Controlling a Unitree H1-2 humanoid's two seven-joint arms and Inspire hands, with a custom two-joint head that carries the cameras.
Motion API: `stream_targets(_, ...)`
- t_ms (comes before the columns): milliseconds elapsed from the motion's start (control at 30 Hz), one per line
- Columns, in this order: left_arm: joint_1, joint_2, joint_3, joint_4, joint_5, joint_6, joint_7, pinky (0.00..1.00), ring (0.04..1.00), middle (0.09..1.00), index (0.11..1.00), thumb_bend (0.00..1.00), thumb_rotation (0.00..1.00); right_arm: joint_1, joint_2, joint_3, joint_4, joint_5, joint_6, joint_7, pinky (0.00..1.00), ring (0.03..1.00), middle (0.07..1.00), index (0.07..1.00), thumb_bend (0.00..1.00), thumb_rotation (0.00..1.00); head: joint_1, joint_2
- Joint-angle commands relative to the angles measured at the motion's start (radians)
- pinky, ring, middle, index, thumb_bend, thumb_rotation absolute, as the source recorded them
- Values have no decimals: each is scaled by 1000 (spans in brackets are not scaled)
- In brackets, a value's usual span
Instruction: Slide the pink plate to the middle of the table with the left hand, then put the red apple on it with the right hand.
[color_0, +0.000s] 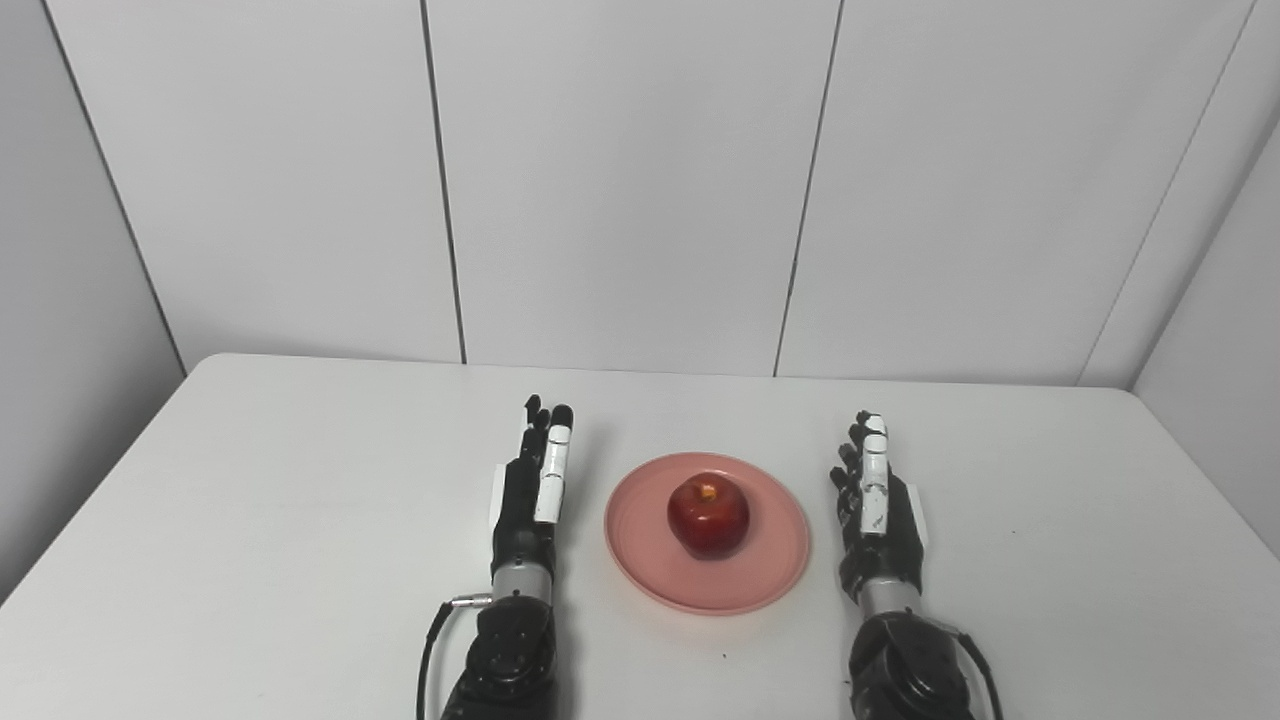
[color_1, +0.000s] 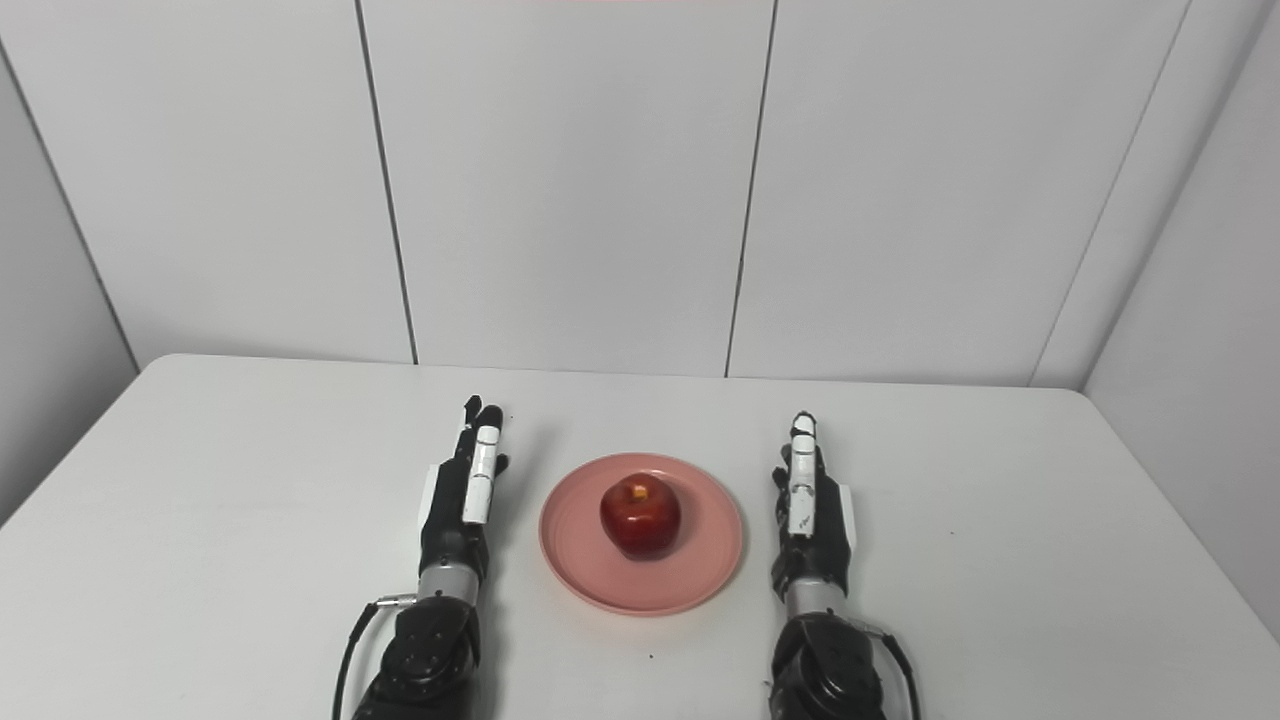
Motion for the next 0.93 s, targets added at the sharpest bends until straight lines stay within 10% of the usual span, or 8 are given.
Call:
stream_targets(0,23,-9,4,23,-11,36,1,1000,1000,1000,1000,662,979,5,-1,-3,15,5,8,-10,1000,1000,989,978,769,1000,0,1)
stream_targets(900,2,-2,14,40,-19,52,-12,1000,1000,1000,1000,691,972,4,-7,1,33,2,9,-8,1000,1000,993,978,770,1000,3,-5)
